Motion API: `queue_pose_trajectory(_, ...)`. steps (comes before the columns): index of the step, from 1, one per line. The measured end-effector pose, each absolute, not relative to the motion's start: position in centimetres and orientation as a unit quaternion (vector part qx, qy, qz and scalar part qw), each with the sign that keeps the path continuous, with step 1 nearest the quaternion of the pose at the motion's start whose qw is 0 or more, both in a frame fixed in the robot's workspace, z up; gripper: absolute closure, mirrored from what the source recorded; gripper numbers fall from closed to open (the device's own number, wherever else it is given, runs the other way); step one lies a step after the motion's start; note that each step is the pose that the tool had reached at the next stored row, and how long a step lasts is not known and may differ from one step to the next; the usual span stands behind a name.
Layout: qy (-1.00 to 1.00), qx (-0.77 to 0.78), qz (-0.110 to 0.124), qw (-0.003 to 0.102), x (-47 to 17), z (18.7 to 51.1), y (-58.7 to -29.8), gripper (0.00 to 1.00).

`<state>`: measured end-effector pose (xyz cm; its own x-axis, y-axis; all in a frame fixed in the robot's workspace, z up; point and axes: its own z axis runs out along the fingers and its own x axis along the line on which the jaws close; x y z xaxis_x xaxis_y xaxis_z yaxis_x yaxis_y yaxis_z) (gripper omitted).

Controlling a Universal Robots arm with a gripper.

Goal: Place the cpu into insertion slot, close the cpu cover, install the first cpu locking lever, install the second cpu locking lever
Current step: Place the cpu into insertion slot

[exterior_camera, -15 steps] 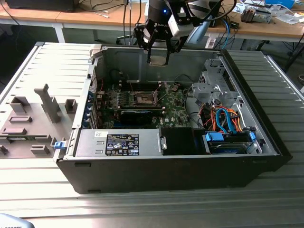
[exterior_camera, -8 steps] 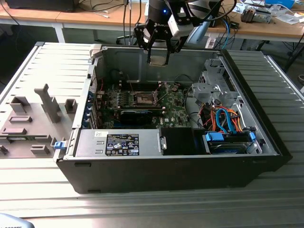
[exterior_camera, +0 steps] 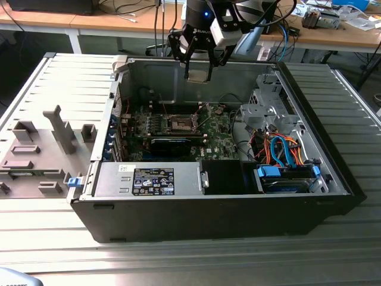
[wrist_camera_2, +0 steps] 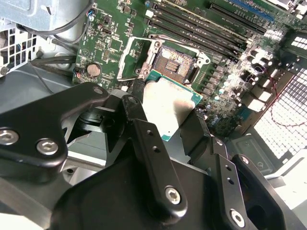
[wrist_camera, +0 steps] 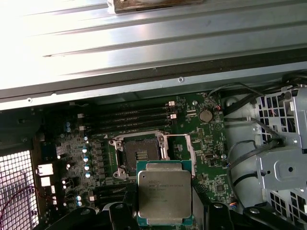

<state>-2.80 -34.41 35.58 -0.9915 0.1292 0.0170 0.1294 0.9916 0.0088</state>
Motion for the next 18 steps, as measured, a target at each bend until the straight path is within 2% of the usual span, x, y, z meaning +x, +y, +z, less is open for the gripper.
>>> queue_pose_trajectory(18, -0.998, -0.07, -0.005, 0.008, -2.8, 35.58, -34.41, 0.45)
